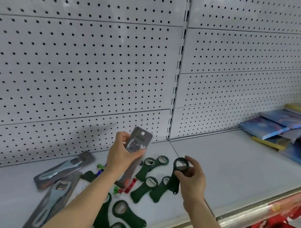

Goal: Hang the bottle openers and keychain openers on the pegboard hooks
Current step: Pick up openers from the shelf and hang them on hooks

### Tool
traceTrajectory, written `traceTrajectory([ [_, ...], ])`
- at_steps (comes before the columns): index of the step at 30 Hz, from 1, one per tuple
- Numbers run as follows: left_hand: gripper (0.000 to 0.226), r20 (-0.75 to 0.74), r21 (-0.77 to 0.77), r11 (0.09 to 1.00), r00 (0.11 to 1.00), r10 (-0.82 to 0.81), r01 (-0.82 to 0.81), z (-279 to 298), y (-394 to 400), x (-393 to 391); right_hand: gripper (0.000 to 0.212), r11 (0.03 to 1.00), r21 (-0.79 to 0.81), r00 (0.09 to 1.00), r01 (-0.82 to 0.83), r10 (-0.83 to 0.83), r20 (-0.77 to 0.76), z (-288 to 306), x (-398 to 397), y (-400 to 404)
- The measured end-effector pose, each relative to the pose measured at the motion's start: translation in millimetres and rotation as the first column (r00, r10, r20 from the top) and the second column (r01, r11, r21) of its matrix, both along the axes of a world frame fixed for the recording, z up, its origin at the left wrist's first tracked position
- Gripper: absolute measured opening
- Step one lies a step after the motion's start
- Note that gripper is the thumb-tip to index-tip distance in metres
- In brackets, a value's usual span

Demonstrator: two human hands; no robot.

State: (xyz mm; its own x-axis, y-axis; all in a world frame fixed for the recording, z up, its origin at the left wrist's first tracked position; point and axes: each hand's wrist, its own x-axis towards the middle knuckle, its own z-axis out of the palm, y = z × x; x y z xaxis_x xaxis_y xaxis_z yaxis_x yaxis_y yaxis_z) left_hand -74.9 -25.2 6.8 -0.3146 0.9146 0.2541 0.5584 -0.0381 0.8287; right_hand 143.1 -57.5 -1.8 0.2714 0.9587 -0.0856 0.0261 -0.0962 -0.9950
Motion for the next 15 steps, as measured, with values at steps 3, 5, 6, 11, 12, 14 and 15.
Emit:
traceTrajectory([
  [3, 0.064, 0.156, 0.106, 0.983, 0.979, 0.130, -0.147, 13.8, -38.9, 10.0, 0.050, 0.995, 0.065, 0.997, -0.069, 0.070, -0.015, 16.6, -15.3, -7.0],
  [5, 0.063, 0.201, 0.153, 0.961, 0.959, 0.198, -0.231, 21.7, -64.4, 12.7, 0.051, 0.988, 0.099, 0.993, -0.120, 0.121, -0.011, 26.1, -27.2, -16.9],
  [6, 0.064, 0.212, 0.178, 0.946, 0.950, 0.231, -0.270, 24.5, -75.9, 12.3, 0.052, 0.981, 0.122, 0.988, -0.149, 0.151, -0.010, 30.7, -33.2, -23.8],
  [11, 0.063, 0.262, 0.231, 0.887, 0.904, 0.338, -0.399, 36.8, -131.3, -0.7, 0.052, 0.940, 0.198, 0.958, -0.278, 0.286, -0.014, 50.5, -63.4, -70.3],
  [12, 0.063, 0.267, 0.245, 0.879, 0.900, 0.344, -0.408, 37.6, -142.5, -4.2, 0.052, 0.928, 0.219, 0.950, -0.301, 0.311, -0.010, 53.9, -69.2, -80.9],
  [14, 0.063, 0.272, 0.271, 0.863, 0.894, 0.356, -0.426, 38.3, -165.0, -12.8, 0.051, 0.899, 0.265, 0.933, -0.349, 0.360, 0.006, 59.8, -81.3, -102.6],
  [15, 0.063, 0.270, 0.278, 0.854, 0.889, 0.370, -0.440, 40.4, -177.2, -17.6, 0.051, 0.886, 0.281, 0.924, -0.370, 0.382, 0.013, 62.9, -87.7, -113.1],
])
